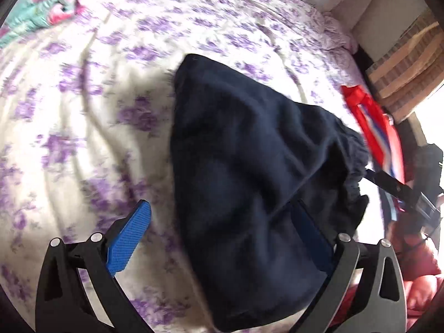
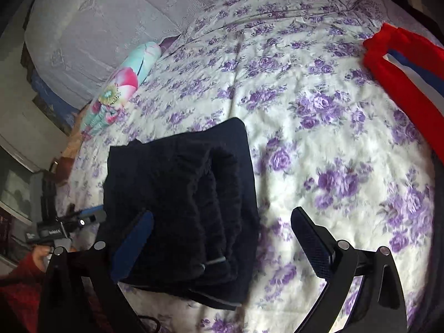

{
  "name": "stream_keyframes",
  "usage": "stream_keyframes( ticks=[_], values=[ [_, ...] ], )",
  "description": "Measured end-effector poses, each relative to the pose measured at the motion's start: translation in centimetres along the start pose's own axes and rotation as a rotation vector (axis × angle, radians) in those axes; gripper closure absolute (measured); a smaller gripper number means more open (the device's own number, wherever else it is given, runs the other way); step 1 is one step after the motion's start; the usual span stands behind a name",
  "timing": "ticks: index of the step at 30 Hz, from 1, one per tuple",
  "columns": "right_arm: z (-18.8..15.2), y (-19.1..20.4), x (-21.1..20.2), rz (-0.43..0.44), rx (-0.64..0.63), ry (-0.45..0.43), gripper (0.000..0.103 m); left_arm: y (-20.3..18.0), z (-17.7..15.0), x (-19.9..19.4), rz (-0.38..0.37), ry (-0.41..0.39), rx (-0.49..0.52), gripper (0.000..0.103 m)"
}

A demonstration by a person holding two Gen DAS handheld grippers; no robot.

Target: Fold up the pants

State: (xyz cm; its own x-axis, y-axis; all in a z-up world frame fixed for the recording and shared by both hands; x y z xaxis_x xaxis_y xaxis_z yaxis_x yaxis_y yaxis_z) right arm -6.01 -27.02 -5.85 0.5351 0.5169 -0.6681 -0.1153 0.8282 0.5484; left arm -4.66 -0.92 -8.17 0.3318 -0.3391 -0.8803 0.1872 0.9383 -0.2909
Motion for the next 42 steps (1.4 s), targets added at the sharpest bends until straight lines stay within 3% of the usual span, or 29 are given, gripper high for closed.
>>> stream_keyframes(
  ticks=[2,4,5,7,8,9,15,19,23,28,36,42],
  values=[
    [1.0,-1.0,1.9,0.043,0.058,0.056,0.004,-0.3,0.2,1.8,-0.011,0.054,-0.008,0.005],
    [1.3,-1.7,4.4,0.086,0.128,0.079,0.003,-0.4,0.8,3.4,0.008,0.044,0.0,0.004],
    [1.6,-2.0,5.2,0.118,0.165,0.072,0.003,-0.8,1.2,3.4,0.022,0.0,0.02,0.004],
    [2.2,-1.7,5.6,0.126,0.161,0.018,0.004,-1.3,1.2,3.3,0.043,-0.004,0.043,0.004],
    [2.1,-1.1,5.8,0.118,0.135,0.015,0.01,-1.6,1.2,3.0,0.039,-0.006,0.044,0.007],
    [2.0,-0.3,5.8,0.144,0.115,0.021,0.034,-1.8,1.5,2.6,0.039,-0.016,0.052,0.015],
    [1.9,1.9,4.8,0.098,0.005,0.02,0.053,-2.0,2.0,0.9,0.092,-0.086,0.093,0.037],
    [3.0,3.4,2.3,0.105,-0.032,-0.017,0.067,-2.7,2.9,-1.0,0.101,-0.119,0.098,0.062],
    [4.9,6.1,0.1,0.116,-0.129,-0.057,0.069,-4.3,4.4,-4.1,0.085,-0.201,0.114,0.067],
    [8.4,7.0,-0.8,0.124,-0.152,-0.115,0.07,-4.8,7.5,-5.1,0.074,-0.252,0.11,0.067],
    [18.3,8.9,2.1,0.09,-0.238,-0.203,0.07,-4.3,18.3,-5.4,0.142,-0.334,0.159,0.067],
    [23.5,10.4,6.0,-0.007,-0.38,-0.271,0.07,-2.9,25.4,-4.0,0.189,-0.361,0.155,0.068]
  ],
)
Point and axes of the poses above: each gripper's, at about its wrist camera, not at the fingertips, and x roughly the way its jaws point, y to its left, z to its top, the point moved 8 cm from there along x, roughly the way its jaws point, and after that the axes turned 6 degrees about z, right-handed, at the moved point
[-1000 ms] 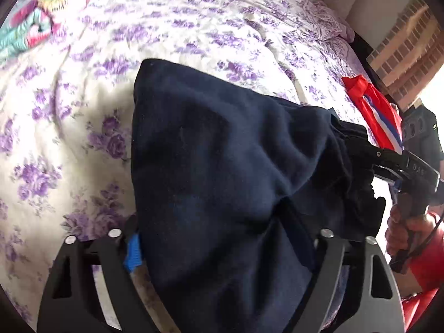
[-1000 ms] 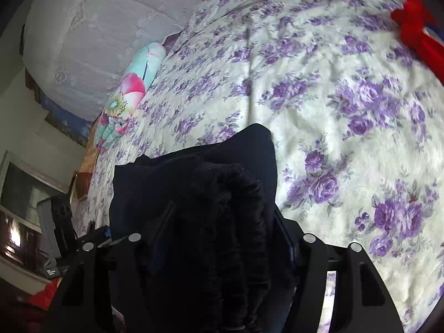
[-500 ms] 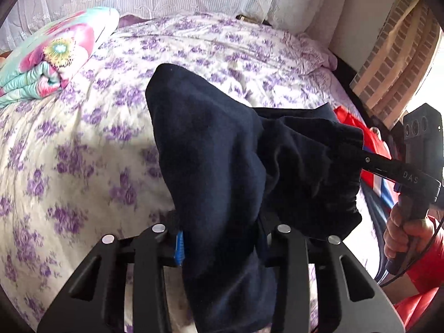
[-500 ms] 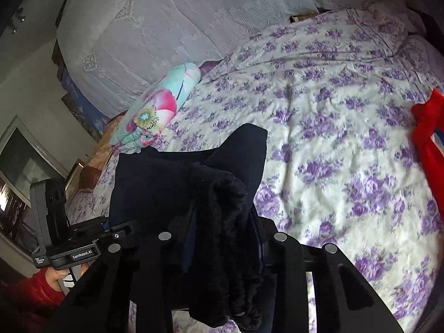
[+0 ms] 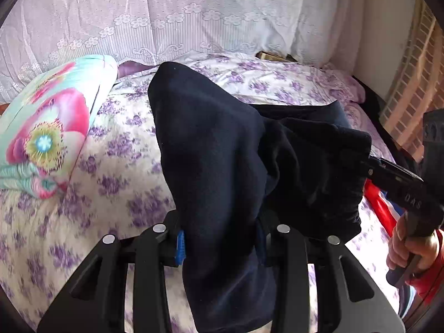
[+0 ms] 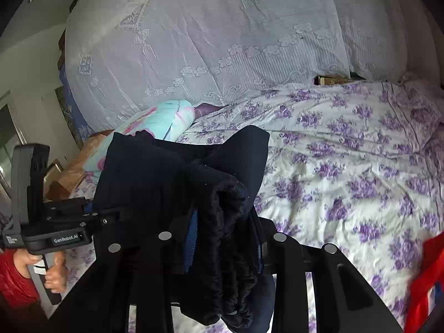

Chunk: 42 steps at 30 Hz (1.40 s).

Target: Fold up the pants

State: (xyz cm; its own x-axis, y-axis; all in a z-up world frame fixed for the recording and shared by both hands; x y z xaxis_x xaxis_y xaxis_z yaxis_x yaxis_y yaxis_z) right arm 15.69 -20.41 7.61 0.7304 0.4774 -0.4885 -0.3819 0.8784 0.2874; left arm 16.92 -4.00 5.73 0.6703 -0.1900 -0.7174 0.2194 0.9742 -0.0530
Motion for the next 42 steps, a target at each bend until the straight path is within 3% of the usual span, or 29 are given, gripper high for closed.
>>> stream_keyframes(
  ticks=[4,6,8,11,15,17,20,22,23,25,27,29,30,32,35,37,39,42],
  values=[
    [-0.6,-1.9,3.9,-0.097,-0.02,0.003,0.067,1.2,1.0,3.8,0.033,0.031,-0.006,0.067],
    [-1.6,-3.8,6.3,-0.224,-0.043,0.024,0.058,2.1,0.6,6.6,0.068,0.074,-0.014,0.062],
    [-2.8,-5.5,8.0,-0.323,-0.074,0.064,0.058,3.3,-0.2,8.9,0.117,0.114,-0.026,0.06],
    [-3.7,-6.4,7.3,-0.324,-0.06,0.058,0.059,5.5,-1.2,10.1,0.141,0.131,-0.079,0.054],
    [-2.8,-4.8,2.5,-0.264,-0.05,-0.101,0.058,5.6,-1.6,6.3,0.121,0.021,-0.075,0.056],
    [-3.2,-3.9,2.3,-0.219,-0.035,-0.104,0.058,4.3,-1.5,4.2,0.087,-0.047,-0.054,0.055],
    [-5.1,-3.0,5.2,-0.188,-0.039,0.001,0.055,2.1,-1.8,4.2,0.065,-0.042,0.006,0.033],
    [-8.8,-4.8,9.2,-0.225,0.018,0.208,0.038,1.2,-3.8,7.5,0.121,0.068,0.075,0.023],
    [-9.3,-5.4,9.4,-0.223,0.053,0.206,0.034,1.2,-5.9,9.9,0.146,0.172,0.104,0.022],
    [-9.1,-5.9,8.8,-0.183,0.161,0.216,0.033,1.6,-6.2,9.7,0.157,0.149,0.074,0.021],
    [-7.3,-4.9,6.2,-0.207,0.127,0.153,0.032,1.7,-5.8,7.6,0.123,0.143,0.011,0.021],
    [-6.1,-3.4,3.2,-0.226,0.045,0.076,0.019,1.9,-5.9,4.7,0.083,0.087,-0.045,0.018],
    [-6.3,-3.0,2.2,-0.237,0.025,0.072,0.003,2.0,-6.3,3.9,0.084,0.079,-0.059,0.01],
    [-8.8,-3.1,1.9,-0.249,0.016,0.165,0.004,2.3,-8.4,3.2,0.109,0.109,-0.07,0.007],
    [-16.8,-5.7,3.4,-0.369,0.057,0.495,0.003,2.6,-14.3,3.8,0.176,0.247,-0.062,0.007],
    [-17.2,-5.3,0.9,-0.344,0.112,0.381,0.004,2.7,-18.4,4.0,0.202,0.318,-0.052,0.006],
    [-16.5,-4.4,-2.1,-0.299,0.156,0.288,0.004,2.4,-19.6,1.8,0.247,0.222,-0.014,0.005],
    [-15.7,-3.5,-6.6,-0.311,0.092,0.169,0.004,2.1,-20.7,-0.8,0.257,0.218,-0.005,0.005]
  ],
)
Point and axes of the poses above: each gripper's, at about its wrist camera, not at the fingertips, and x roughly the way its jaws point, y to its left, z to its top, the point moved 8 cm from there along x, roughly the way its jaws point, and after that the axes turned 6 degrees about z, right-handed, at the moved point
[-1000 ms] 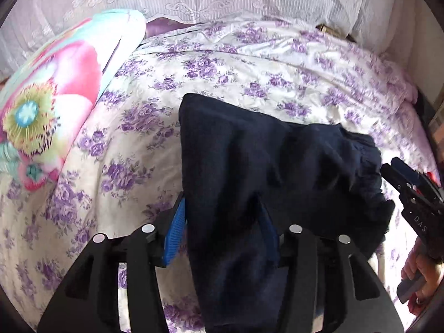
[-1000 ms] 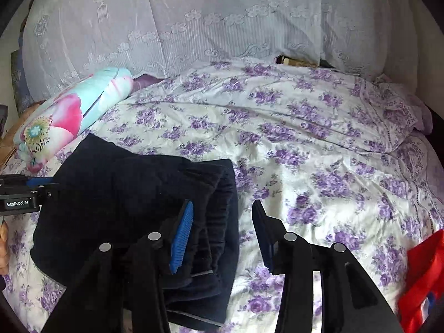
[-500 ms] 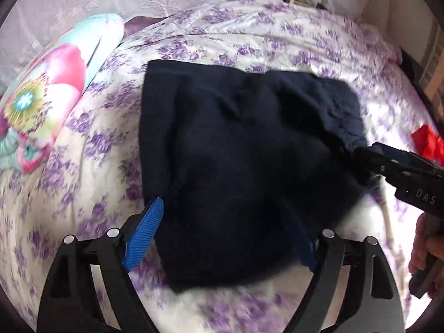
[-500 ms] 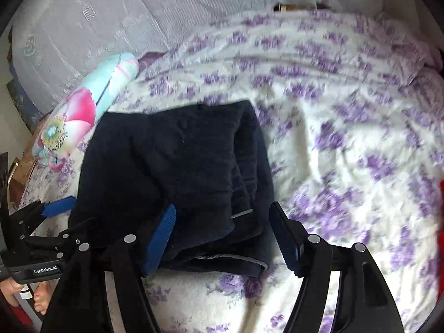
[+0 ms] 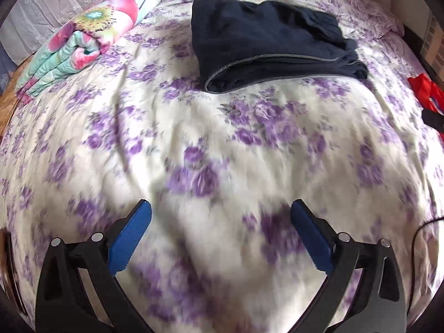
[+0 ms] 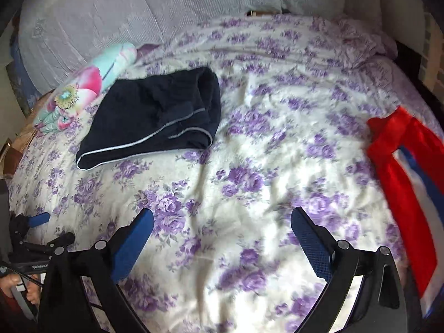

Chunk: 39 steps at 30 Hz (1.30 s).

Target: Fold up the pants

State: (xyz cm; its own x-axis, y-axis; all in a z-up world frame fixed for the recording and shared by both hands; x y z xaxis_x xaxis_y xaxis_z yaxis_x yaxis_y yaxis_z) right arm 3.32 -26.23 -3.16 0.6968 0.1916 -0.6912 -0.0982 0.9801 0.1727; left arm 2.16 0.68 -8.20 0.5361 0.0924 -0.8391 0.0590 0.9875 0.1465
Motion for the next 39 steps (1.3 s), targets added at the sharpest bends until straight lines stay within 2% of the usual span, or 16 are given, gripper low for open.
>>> stream_keyframes(
  ticks=[3,4,7,9,11,13,17,20,25,29,34,39],
  values=[
    [-1.3,-1.4,-3.5,-0.038,-0.047,-0.096,0.004,2.1,-0.5,-2.7,0.044,-0.093,-0.045,0.005],
    [-2.1,-2.1,-3.9,-0.046,-0.047,-0.099,0.004,2.8,-0.8,-3.0,0.061,-0.096,-0.054,0.005],
    [-4.0,-3.7,-3.5,-0.056,0.008,-0.047,0.004,4.8,-2.4,-2.0,0.102,-0.028,-0.089,0.005],
    [-3.3,-3.2,-4.4,-0.034,0.027,-0.099,0.004,5.2,-3.4,-2.0,0.091,-0.001,-0.121,0.005],
    [-2.3,-1.9,-5.7,-0.044,-0.009,-0.165,0.004,5.1,-3.4,-3.0,0.092,-0.04,-0.134,0.005],
    [-1.3,-0.6,-5.2,-0.046,-0.058,-0.189,0.004,4.5,-2.6,-3.5,0.095,-0.066,-0.113,0.005],
    [-1.9,1.4,-3.0,0.005,-0.06,-0.119,0.004,2.3,-1.1,-3.1,0.089,-0.054,-0.042,0.005],
    [-3.4,3.1,-2.4,0.041,-0.073,-0.114,0.004,1.4,-0.3,-4.4,0.077,-0.088,-0.034,0.005],
    [-5.6,4.7,-3.1,0.029,-0.166,-0.154,0.004,0.3,0.5,-6.5,0.099,-0.131,0.003,0.005],
    [-6.5,4.8,-2.8,0.04,-0.165,-0.12,0.004,0.1,0.0,-6.3,0.105,-0.127,0.01,0.005],
    [-6.0,4.7,-2.6,0.034,-0.156,-0.105,0.004,0.9,-1.1,-5.3,0.114,-0.097,-0.022,0.005],
    [-4.5,5.0,-2.9,0.031,-0.173,-0.09,0.004,1.9,0.0,-5.8,0.124,-0.092,-0.064,0.005]
  ],
)
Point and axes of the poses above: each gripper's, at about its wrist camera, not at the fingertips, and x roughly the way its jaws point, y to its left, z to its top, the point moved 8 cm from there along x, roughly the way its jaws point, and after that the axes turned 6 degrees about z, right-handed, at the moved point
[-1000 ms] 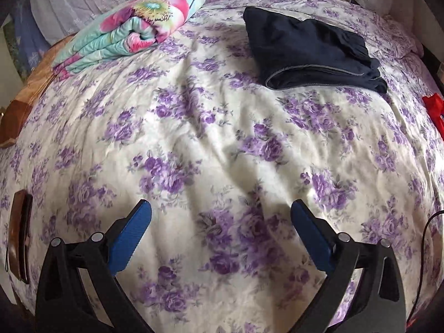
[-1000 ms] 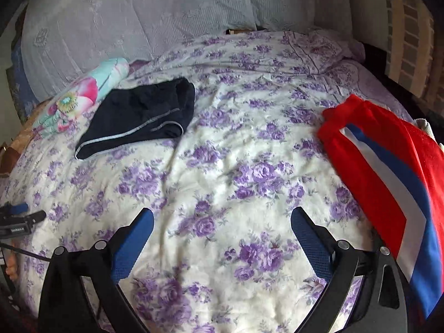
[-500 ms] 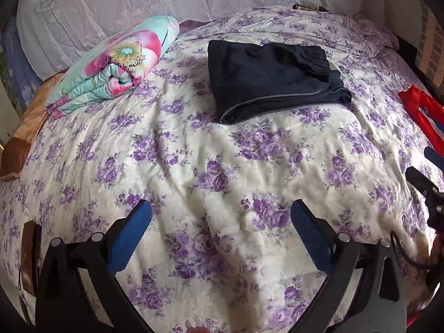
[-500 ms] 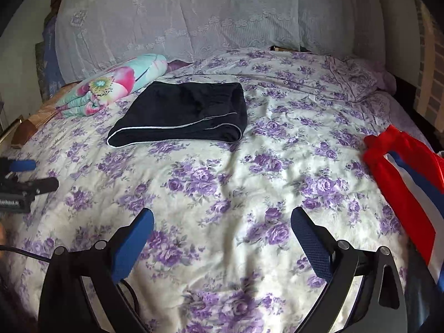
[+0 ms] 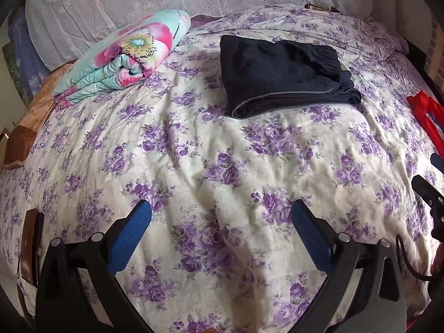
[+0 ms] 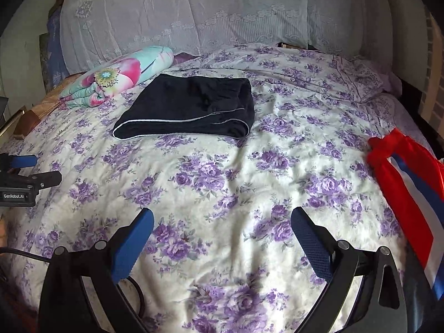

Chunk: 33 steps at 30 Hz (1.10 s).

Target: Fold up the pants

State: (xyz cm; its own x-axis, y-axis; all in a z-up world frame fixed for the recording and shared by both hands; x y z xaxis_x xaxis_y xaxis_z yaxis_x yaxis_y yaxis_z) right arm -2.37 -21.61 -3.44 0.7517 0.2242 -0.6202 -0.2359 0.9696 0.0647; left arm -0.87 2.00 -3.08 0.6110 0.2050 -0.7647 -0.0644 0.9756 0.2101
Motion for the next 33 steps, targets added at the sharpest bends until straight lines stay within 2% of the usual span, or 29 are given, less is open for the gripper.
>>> stream_keyframes(
  ticks=[3,6,12,33],
  values=[
    [2.2,0.1,-0.5,-0.007,0.001,-0.025,0.004,0.4,1.0,0.0,0.007,0.019,-0.02,0.005],
    [4.3,0.0,-0.9,-0.009,0.018,-0.056,0.004,0.5,1.8,0.0,-0.017,0.038,-0.05,0.005],
    [6.7,0.3,-2.0,0.0,0.036,-0.098,0.004,0.4,2.6,-0.1,-0.031,0.039,-0.062,0.005],
    [6.9,0.1,-2.3,0.007,0.039,-0.096,0.004,0.0,3.4,-0.8,-0.047,0.034,-0.071,0.005]
  ],
)
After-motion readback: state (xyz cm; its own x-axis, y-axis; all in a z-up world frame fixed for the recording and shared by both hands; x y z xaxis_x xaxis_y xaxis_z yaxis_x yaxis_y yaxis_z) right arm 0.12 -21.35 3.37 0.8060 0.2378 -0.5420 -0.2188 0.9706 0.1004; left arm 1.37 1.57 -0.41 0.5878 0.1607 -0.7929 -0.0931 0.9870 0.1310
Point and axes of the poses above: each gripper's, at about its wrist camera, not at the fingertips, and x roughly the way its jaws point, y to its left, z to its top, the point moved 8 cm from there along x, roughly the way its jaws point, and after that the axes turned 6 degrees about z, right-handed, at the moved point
